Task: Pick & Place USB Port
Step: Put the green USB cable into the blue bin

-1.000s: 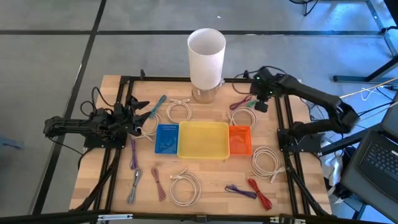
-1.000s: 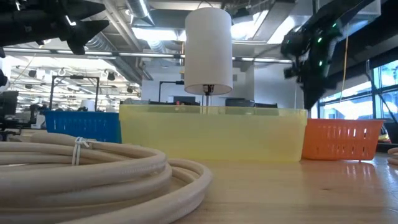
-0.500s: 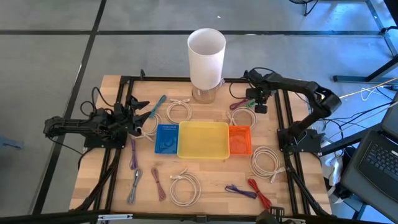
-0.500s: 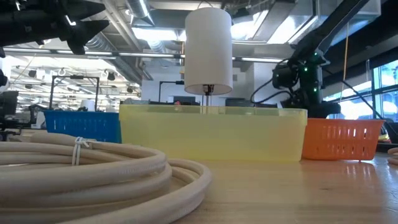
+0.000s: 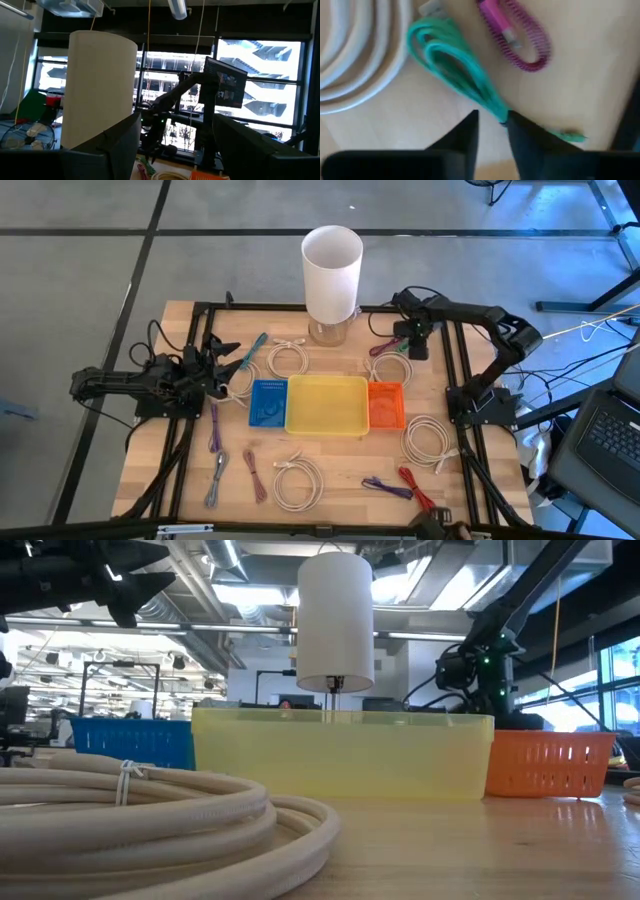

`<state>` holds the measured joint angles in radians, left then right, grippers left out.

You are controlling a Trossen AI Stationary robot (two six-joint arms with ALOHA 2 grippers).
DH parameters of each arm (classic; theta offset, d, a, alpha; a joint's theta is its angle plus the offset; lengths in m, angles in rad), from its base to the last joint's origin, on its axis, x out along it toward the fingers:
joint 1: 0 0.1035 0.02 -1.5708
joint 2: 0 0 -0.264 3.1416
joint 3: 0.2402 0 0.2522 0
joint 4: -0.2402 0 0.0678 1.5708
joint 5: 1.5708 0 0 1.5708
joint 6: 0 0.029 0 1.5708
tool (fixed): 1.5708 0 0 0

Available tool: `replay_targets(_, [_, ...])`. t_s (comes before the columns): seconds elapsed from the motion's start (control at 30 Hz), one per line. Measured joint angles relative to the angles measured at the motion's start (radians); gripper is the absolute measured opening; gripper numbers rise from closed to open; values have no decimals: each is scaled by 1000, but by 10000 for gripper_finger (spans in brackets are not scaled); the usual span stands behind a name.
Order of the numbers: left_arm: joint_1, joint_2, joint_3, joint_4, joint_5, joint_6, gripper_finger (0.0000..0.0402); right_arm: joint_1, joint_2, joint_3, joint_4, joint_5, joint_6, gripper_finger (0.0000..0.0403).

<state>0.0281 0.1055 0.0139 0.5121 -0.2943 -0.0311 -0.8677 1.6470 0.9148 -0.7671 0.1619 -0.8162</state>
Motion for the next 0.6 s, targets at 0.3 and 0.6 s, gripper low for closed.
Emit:
replay_targets(0.3, [0, 0, 0, 0, 0, 0, 239, 0, 0, -5, 16, 2, 2, 211])
replay_targets(0.6, [0, 0, 0, 0, 0, 0, 239, -1, 13, -41, 93, -15, 12, 165])
